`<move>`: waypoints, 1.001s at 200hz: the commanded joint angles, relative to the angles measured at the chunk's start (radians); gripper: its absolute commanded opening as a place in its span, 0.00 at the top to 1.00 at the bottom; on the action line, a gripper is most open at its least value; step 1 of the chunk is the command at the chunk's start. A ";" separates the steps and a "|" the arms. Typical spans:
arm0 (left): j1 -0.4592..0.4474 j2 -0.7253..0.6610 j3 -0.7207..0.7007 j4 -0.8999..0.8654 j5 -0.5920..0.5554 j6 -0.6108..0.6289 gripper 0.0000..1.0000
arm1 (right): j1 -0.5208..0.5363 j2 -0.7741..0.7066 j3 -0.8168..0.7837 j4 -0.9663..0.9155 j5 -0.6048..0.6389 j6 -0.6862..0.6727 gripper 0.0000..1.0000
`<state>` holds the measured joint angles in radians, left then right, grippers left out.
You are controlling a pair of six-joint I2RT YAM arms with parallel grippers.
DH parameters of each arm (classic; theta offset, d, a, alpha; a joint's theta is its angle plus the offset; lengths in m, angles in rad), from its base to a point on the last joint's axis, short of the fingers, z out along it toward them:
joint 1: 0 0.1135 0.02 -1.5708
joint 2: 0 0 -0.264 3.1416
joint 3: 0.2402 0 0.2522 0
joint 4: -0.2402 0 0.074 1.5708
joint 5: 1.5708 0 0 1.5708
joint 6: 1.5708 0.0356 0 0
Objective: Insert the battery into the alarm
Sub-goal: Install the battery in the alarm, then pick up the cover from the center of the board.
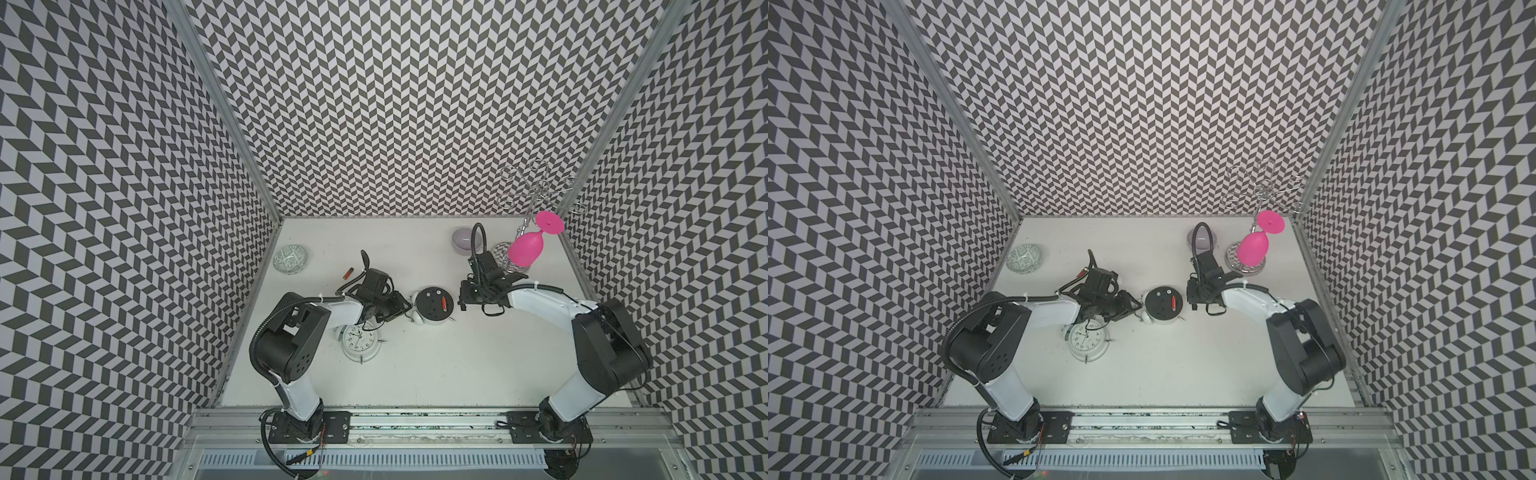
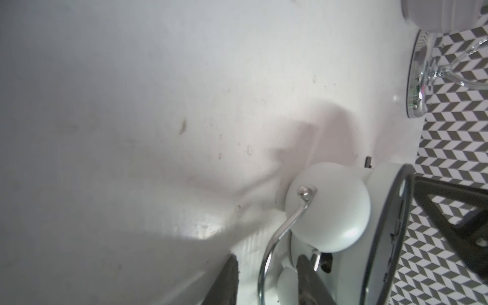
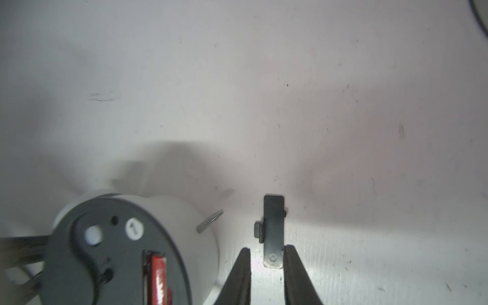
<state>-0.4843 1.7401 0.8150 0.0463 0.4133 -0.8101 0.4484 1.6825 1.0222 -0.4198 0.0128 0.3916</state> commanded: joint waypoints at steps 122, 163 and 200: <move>0.041 -0.090 -0.006 -0.082 -0.090 0.059 0.29 | 0.045 0.167 0.114 -0.072 0.032 0.011 0.82; 0.044 -0.097 -0.013 -0.077 -0.092 0.060 0.29 | 0.046 0.182 0.115 -0.086 0.047 0.011 0.88; 0.043 -0.106 -0.014 -0.077 -0.102 0.063 0.29 | 0.046 0.171 0.118 -0.101 0.053 0.015 0.96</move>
<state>-0.4488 1.6718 0.8120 -0.0254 0.3340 -0.7559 0.4889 1.8389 1.1290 -0.4919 0.0425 0.3946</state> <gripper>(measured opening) 0.709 0.062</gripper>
